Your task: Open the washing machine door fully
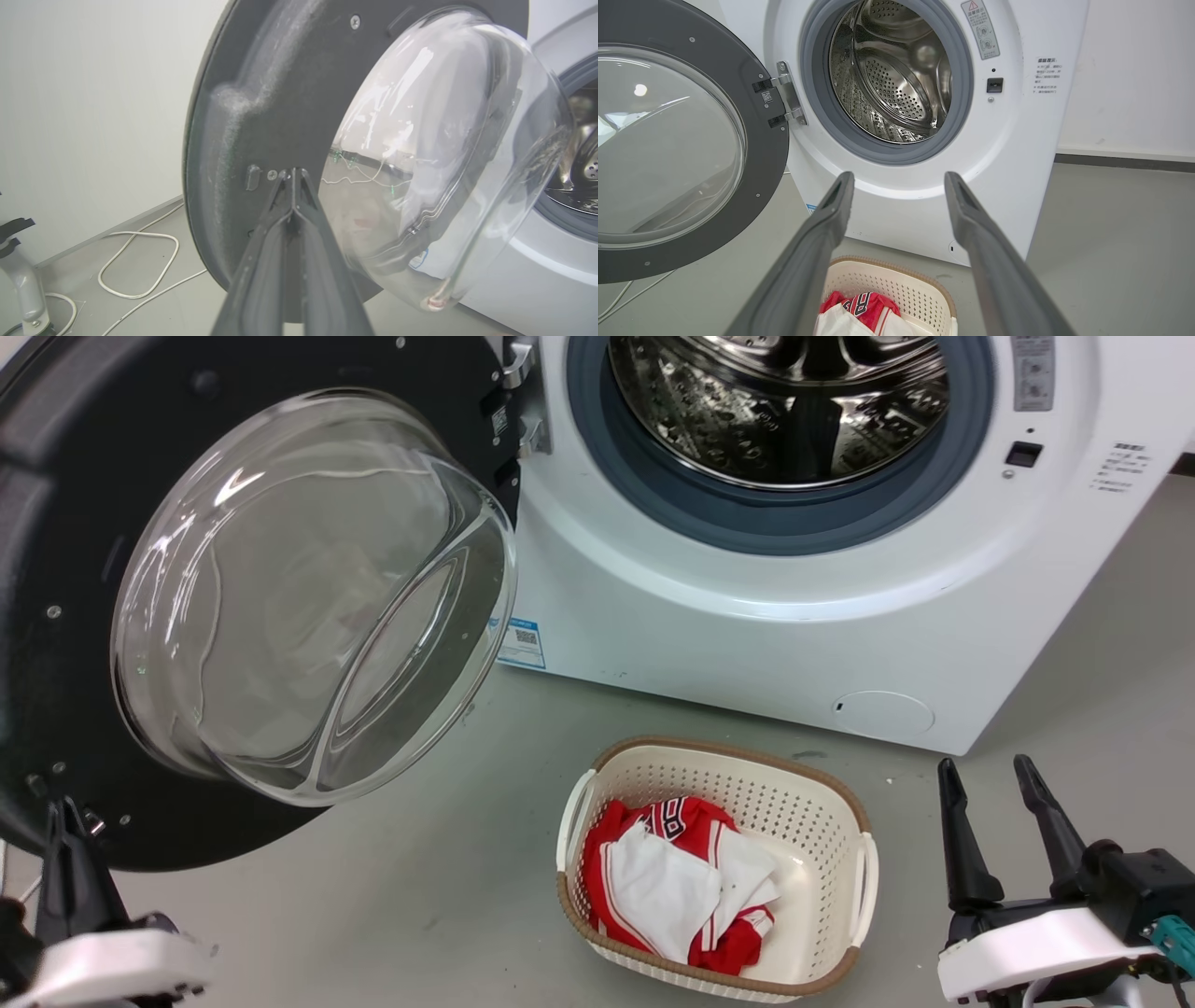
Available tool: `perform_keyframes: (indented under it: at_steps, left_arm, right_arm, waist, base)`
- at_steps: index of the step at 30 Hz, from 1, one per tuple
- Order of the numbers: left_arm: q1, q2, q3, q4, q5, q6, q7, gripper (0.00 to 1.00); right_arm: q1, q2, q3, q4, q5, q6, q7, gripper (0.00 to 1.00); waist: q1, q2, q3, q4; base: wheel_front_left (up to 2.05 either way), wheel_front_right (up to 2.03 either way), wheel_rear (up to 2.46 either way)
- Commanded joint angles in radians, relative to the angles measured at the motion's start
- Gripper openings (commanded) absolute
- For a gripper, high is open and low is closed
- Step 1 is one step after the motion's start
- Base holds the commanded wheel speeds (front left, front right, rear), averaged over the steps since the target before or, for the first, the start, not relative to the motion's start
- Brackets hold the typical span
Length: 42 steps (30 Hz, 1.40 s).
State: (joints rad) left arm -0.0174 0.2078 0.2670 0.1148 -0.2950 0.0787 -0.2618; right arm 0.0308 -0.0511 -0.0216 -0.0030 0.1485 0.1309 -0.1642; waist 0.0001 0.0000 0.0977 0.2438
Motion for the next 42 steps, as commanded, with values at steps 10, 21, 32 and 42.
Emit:
perform_keyframes:
  at_steps: [10, 21, 32, 42]
  left_arm:
    - [0.144, -0.133, -0.078, -0.157, 0.097, -0.037, -0.003, 0.00]
    - [0.096, -0.156, -0.230, -0.143, 0.129, -0.044, -0.003, 1.00]
    - [0.038, -0.157, -0.263, -0.128, 0.187, -0.047, -0.003, 1.00]
    - [0.053, -0.157, -0.267, -0.107, 0.210, -0.053, -0.003, 1.00]
  right_arm:
    - [0.004, 0.002, 0.005, 0.021, -0.005, 0.000, -0.008, 1.00]
    - [-0.005, 0.002, 0.005, 0.022, -0.017, 0.000, -0.015, 1.00]
    - [0.002, 0.002, -0.011, -0.005, -0.045, 0.000, -0.010, 1.00]
    - [0.012, 0.002, -0.005, -0.003, -0.034, 0.000, -0.004, 1.00]
  waist:
    - [-0.0001, 0.0000, -0.043, -0.073]
    - [-0.0001, 0.0000, -0.065, -0.181]
    - [-0.0001, 0.0000, -0.071, -0.269]
    - [-0.0001, 0.0000, -0.075, -0.291]
  base:
    - [0.00, 0.00, 0.00]
    - [0.00, 0.00, 0.00]
    - [0.00, 0.00, 0.00]
    - [0.00, 0.00, 0.00]
